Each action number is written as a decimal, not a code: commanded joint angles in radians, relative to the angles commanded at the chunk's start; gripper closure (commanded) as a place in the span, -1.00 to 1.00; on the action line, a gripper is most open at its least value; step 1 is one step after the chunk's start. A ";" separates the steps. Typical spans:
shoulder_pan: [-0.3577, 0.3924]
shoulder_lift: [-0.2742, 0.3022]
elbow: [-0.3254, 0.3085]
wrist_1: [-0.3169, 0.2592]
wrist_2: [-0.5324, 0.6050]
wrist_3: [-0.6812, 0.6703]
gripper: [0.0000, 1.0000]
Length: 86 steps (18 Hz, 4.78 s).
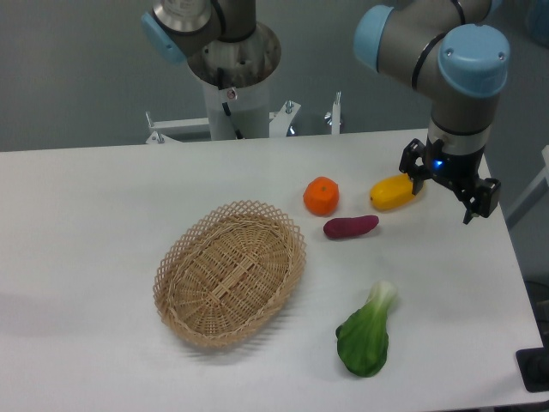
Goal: Pick up the sweet potato from the table
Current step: 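Move the open gripper over the purple sweet potato and lower it, then close the gripper around the purple sweet potato, then lift the held sweet potato up off the table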
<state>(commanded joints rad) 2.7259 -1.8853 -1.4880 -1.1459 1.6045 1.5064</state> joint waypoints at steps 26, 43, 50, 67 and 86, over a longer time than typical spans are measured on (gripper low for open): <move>-0.040 -0.029 -0.396 0.397 0.072 0.078 -1.00; -0.058 -0.035 -0.517 0.434 0.129 0.367 -1.00; -0.077 -0.078 -0.512 0.502 0.129 0.304 -0.32; -0.067 -0.002 -0.362 0.468 -0.046 0.132 0.69; -0.140 0.109 -0.291 0.448 -0.244 -0.221 0.68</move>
<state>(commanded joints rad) 2.5863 -1.7763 -1.7794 -0.6980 1.3606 1.2855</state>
